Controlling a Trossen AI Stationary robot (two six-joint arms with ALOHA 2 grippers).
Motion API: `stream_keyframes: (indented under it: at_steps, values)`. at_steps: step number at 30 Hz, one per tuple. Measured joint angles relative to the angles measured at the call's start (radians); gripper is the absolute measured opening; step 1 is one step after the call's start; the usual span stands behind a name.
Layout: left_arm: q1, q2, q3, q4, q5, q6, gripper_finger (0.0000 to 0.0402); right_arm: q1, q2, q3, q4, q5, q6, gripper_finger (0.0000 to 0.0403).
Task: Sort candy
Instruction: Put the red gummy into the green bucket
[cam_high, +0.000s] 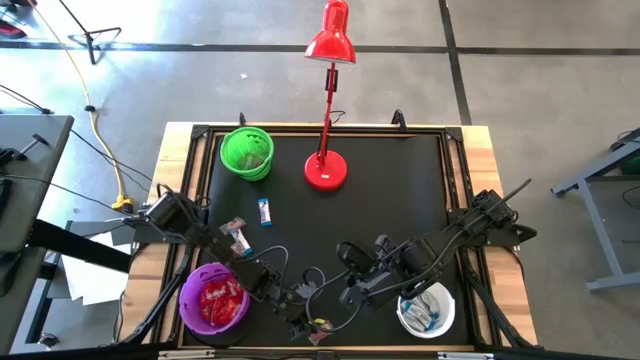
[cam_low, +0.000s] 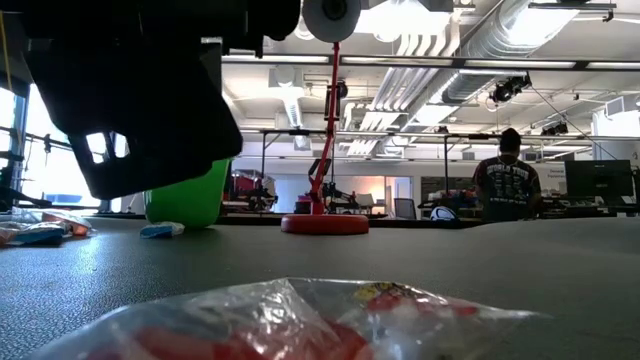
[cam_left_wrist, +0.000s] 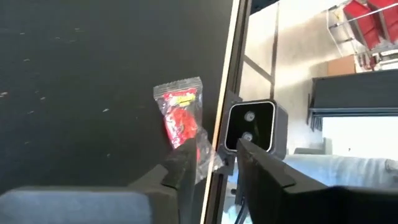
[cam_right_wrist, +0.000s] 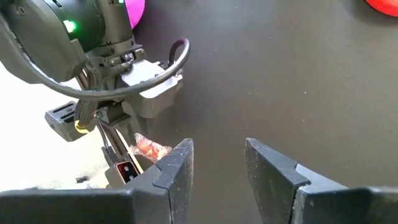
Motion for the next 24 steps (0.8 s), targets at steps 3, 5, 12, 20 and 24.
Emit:
stream_keyframes:
  at_steps: [3, 5, 12, 20, 24]
  values:
    - [0.000, 0.023, 0.000, 0.040, 0.002, 0.008, 0.0117, 0.000, 0.000, 0.000, 0.000, 0.000, 0.000, 0.0142]
    - [0.000, 0.039, 0.000, 0.070, 0.008, 0.008, 0.0121, 0.000, 0.000, 0.000, 0.000, 0.000, 0.000, 0.0142]
    - [0.000, 0.087, 0.017, 0.122, 0.033, 0.012, 0.0122, 0.000, 0.000, 0.000, 0.009, 0.000, 0.000, 0.0142]
    - [-0.001, 0.150, 0.064, 0.118, 0.041, 0.031, 0.0122, 0.000, 0.000, 0.000, 0.017, 0.000, 0.000, 0.0142]
    - [-0.001, 0.156, 0.070, 0.100, 0.037, 0.036, 0.0122, 0.000, 0.000, 0.000, 0.029, 0.000, 0.000, 0.0142]
